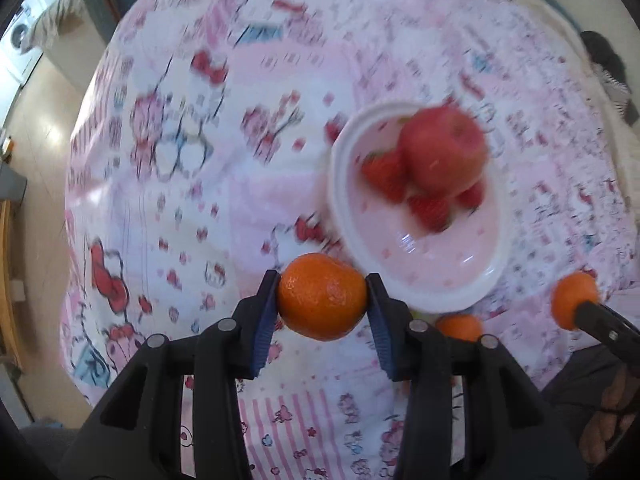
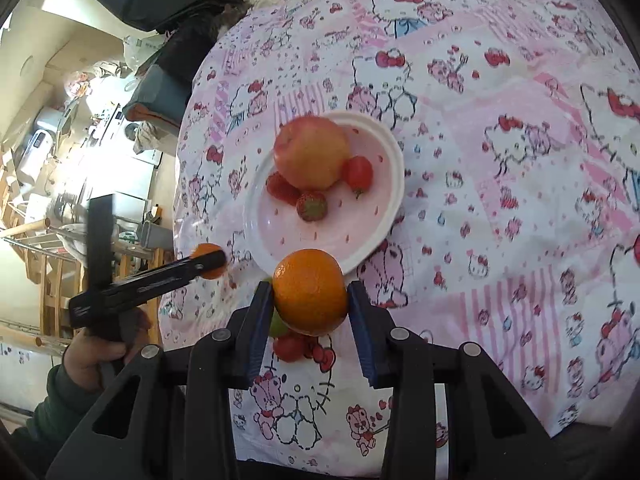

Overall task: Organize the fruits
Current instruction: 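Lower both mandarins onto the plate and open both grippers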

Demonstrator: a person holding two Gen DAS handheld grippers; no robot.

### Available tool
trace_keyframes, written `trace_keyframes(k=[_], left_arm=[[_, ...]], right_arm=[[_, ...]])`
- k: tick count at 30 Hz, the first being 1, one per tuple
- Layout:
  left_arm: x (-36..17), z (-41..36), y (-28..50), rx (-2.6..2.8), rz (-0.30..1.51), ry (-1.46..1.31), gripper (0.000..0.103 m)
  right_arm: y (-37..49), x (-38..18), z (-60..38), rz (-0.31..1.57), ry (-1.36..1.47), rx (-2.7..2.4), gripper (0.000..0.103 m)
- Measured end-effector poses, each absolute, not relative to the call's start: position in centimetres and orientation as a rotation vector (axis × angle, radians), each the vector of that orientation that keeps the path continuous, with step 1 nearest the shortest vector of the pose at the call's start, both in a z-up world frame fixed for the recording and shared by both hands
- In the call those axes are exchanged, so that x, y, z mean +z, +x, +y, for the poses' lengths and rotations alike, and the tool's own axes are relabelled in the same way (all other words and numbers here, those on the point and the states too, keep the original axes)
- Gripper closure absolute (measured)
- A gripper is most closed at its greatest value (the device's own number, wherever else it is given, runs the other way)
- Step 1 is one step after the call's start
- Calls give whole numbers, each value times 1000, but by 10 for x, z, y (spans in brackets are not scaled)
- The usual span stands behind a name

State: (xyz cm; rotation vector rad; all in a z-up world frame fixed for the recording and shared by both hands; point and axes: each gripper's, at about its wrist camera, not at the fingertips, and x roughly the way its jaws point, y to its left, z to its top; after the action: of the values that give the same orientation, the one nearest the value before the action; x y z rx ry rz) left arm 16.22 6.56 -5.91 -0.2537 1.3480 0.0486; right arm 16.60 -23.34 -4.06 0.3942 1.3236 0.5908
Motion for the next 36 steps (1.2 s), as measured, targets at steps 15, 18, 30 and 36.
trace_keyframes(k=[15,18,30,36], left_arm=[[-62,13,197,-65,1278,-76,65],[-69,12,197,-68,1267,-81,64],[-83,3,204,-104,1266,-30,64],[-83,5,205,-100,1251,-31,63]], right_arm=[[240,-59,-189,1362,202,547,63],[238,-76,-181,1360,151,544,63],[237,-93,-165,1361,36,526,63],[238,-108,-162,1407,9,500,63]])
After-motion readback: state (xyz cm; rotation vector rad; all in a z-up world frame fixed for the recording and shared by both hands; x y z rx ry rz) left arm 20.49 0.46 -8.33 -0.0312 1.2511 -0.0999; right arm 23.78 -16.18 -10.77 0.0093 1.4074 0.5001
